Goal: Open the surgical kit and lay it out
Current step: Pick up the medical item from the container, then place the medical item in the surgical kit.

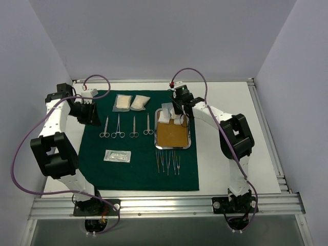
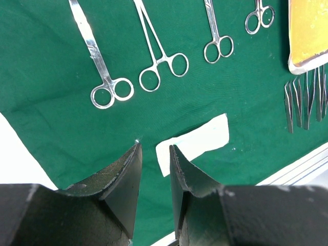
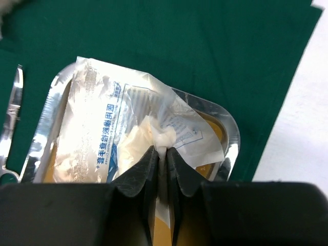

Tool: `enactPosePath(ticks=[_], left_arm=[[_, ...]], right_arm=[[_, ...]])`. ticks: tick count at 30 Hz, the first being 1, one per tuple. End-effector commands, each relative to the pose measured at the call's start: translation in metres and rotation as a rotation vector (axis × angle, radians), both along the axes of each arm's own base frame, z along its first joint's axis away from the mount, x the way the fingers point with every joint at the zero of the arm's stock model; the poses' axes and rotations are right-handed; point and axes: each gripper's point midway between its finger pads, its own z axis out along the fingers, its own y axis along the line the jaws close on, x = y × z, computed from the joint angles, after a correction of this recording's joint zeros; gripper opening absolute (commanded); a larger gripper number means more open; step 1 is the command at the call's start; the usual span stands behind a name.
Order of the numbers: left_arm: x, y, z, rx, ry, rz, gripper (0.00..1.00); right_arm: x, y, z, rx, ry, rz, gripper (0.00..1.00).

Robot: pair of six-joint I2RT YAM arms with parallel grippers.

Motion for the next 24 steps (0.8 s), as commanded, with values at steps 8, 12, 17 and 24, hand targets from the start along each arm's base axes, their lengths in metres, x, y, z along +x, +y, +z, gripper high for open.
enactPosePath(ticks=[8, 12, 17, 24], left_arm=[[0.003, -0.007, -0.007, -0.044, 0.01, -0.021, 0.37], [0.024, -0.009, 0.0, -0.022, -0.038, -0.02, 0.38], [0.061, -0.02, 0.002, 0.042, -0.096, -0.027, 0.38], [0.116, -0.042, -0.024, 0.086, -0.114, 0.037, 0.38]], right_arm=[[0.019, 0.026, 0.093, 0.074, -0.163, 0.148, 0.05], [0.029, 0.057, 0.074, -0.002, -0.12, 0.434, 0.04], [0.051, 0.08, 0.073, -0.046, -0.193, 0.676, 0.06], [0.068, 0.106, 0.065, -0.029, -0.342, 0.927, 0.37]])
